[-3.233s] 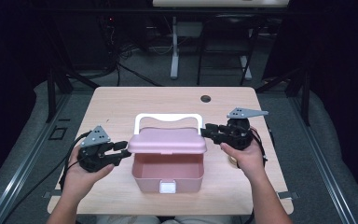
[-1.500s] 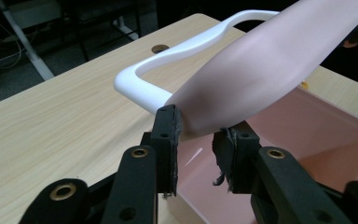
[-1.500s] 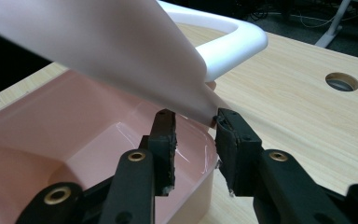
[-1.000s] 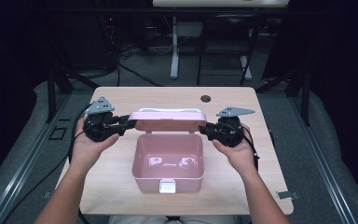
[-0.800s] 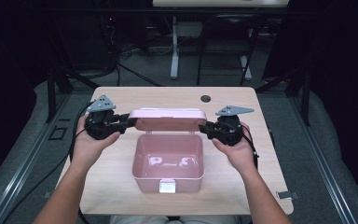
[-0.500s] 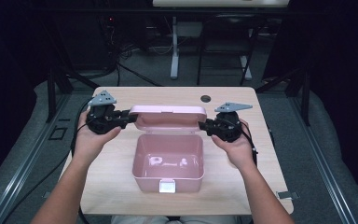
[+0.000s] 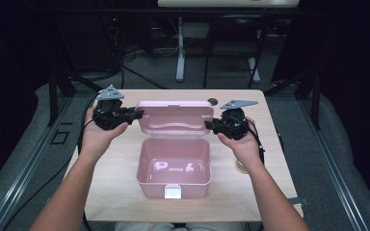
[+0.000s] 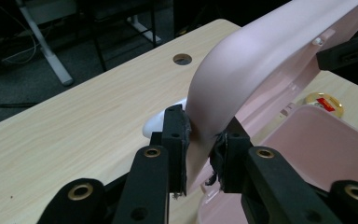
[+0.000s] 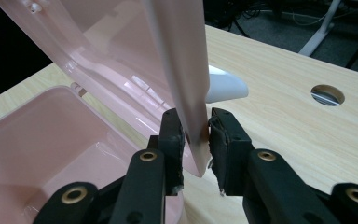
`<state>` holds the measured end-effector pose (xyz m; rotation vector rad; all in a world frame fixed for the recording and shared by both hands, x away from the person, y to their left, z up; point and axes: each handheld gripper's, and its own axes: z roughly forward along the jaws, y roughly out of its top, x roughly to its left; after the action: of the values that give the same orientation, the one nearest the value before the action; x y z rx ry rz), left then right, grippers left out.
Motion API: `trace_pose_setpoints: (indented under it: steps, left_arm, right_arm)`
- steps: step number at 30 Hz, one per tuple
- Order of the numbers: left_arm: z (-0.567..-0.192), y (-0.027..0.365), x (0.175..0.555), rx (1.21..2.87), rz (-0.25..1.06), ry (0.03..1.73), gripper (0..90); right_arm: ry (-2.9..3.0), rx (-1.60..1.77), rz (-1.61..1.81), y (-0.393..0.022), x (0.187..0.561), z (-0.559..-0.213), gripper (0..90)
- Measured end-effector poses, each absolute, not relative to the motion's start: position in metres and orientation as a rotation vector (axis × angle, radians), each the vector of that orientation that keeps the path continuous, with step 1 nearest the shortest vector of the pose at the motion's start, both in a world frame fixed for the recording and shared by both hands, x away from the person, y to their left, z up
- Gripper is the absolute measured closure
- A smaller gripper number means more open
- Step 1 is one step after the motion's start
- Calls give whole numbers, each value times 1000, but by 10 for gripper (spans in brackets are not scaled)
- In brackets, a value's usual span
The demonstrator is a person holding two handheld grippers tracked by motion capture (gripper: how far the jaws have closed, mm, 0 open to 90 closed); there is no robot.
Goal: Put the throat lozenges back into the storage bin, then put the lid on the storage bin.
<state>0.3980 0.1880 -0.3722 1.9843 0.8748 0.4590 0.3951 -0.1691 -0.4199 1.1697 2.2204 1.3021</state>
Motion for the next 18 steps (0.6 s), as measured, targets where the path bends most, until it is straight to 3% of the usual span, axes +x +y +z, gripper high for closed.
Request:
trace_pose_setpoints:
  steps: [18]
  left_arm:
    - [-376,189,422,1943,416,915,784]
  right_arm:
    - [2208,1204,1302,-171,406,-423,803]
